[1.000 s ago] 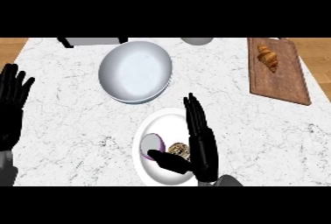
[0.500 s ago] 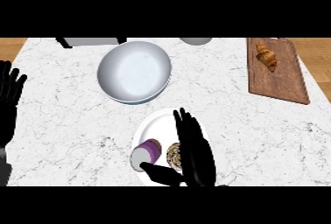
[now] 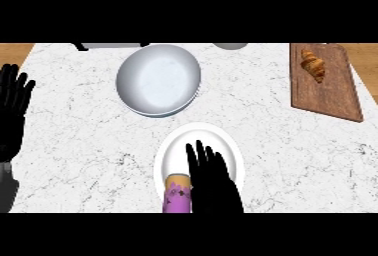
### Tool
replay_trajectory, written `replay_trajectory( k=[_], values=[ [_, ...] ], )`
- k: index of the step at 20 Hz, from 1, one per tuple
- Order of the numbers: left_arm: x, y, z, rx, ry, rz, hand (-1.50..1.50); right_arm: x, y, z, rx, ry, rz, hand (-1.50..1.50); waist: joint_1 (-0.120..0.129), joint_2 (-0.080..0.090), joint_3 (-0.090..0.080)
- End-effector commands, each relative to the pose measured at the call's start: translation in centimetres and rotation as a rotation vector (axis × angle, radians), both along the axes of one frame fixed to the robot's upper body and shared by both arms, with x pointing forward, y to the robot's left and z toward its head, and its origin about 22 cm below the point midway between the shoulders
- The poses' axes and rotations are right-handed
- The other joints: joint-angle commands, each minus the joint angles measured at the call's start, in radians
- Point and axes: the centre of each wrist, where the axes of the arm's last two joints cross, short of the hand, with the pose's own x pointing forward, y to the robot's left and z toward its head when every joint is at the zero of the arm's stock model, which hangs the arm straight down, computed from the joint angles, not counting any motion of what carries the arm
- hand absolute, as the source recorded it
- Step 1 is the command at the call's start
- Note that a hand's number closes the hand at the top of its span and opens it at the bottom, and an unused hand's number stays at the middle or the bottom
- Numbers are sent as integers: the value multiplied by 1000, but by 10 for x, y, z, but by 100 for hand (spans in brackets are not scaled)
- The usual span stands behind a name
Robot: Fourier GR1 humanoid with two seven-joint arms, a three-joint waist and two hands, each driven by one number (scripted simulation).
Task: Pick the cupcake from the plate and place it in the bowl
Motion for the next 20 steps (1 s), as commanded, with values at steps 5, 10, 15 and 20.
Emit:
replay_trajectory(
  k=[5, 10, 15, 20],
  values=[
    [17, -2, 3, 4, -32, -28, 0, -6, 2, 30, -142, 103, -126, -150, 27, 14, 3],
    [7, 5, 0, 0, -21, -42, 0, -3, -14, 25, -100, 155, -147, -150, 33, 13, 5],
    [10, -6, 5, 0, -15, -52, 0, 0, -4, -13, -129, 185, -197, -150, 38, 13, 6],
    [16, -10, -12, 1, -33, -32, 0, -3, -15, -17, -131, 183, -185, -150, 34, 14, 5]
  ],
)
